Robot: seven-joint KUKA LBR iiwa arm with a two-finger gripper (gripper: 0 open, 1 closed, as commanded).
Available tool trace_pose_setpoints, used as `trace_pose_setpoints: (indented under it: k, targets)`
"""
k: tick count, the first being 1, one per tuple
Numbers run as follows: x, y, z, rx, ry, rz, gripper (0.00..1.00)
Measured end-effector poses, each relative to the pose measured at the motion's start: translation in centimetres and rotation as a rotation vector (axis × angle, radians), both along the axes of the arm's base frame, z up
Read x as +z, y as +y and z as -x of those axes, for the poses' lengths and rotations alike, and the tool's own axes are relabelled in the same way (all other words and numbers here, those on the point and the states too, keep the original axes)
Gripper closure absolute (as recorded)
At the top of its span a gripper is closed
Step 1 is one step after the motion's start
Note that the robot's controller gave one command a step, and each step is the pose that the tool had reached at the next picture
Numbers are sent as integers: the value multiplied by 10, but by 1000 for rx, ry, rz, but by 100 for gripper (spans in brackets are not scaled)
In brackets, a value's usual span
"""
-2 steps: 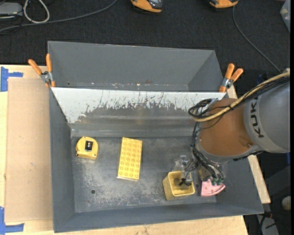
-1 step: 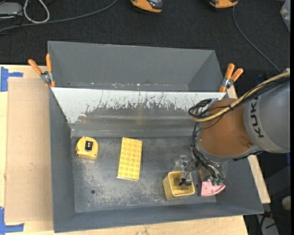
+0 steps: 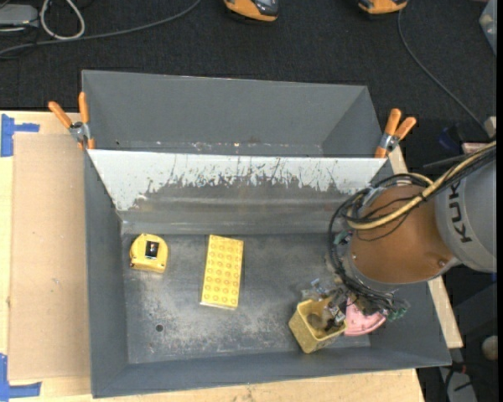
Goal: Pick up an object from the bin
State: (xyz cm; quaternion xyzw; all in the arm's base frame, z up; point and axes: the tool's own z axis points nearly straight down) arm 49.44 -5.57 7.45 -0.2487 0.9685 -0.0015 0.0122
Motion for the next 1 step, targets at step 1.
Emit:
trace_pose_setpoints:
  k: [1]
  targets:
    - [0, 0, 0, -1, 0, 0, 100]
